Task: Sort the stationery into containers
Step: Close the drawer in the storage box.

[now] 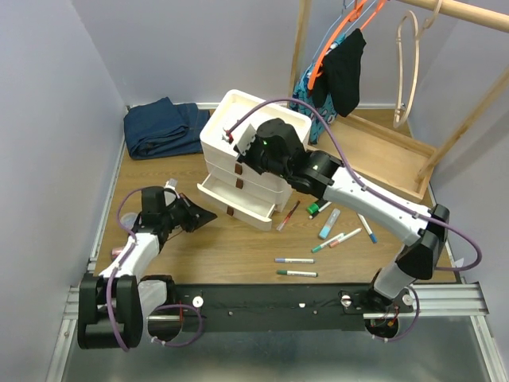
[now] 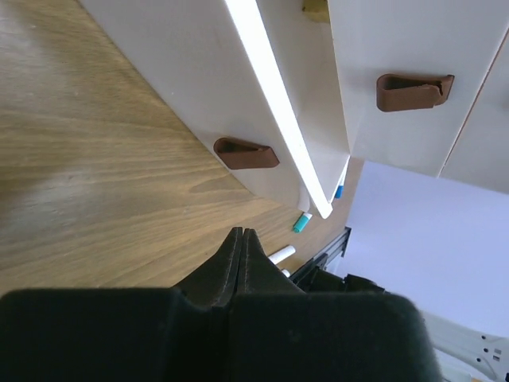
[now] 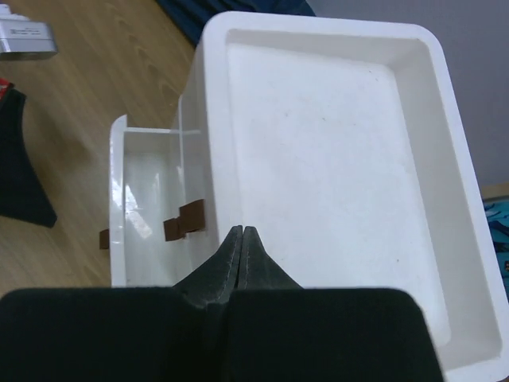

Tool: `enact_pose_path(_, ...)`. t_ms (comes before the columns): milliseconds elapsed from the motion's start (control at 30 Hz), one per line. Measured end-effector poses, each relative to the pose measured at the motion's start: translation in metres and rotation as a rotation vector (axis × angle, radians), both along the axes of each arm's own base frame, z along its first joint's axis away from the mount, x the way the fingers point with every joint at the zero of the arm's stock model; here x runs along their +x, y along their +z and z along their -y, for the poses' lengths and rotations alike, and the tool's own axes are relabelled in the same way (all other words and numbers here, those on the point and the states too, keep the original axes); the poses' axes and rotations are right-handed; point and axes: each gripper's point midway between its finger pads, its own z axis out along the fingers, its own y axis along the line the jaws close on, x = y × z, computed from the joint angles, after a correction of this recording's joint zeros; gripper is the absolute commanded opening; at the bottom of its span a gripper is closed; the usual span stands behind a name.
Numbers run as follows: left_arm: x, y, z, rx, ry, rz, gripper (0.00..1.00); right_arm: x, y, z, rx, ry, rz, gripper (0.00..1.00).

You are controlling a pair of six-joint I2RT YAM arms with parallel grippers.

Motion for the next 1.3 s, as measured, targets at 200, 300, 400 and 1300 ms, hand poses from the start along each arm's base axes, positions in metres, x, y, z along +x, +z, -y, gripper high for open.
enact_pose_path(200, 0.009, -0.006, 0.01, -0.036, -0.009, -0.022, 0.0, 0.042, -0.015, 0.014, -0.022, -0.123, 0.006, 0.01)
enact_pose_path(300, 0.014, -0.008, 0.015, -0.052, -0.012, -0.027, 0.0, 0.06, -0.013, 0.017, -0.009, -0.164, 0.01, 0.01)
enact_pose_path(400, 0.017, -0.009, 0.017, -0.062, -0.013, -0.026, 0.0, 0.071, -0.011, 0.018, 0.006, -0.188, 0.014, 0.01)
enact_pose_path(1300, 0.06, 0.001, 0.047, -0.142, -0.043, -0.007, 0.0, 0.086, -0.049, -0.003, 0.047, -0.18, -0.092, 0.01)
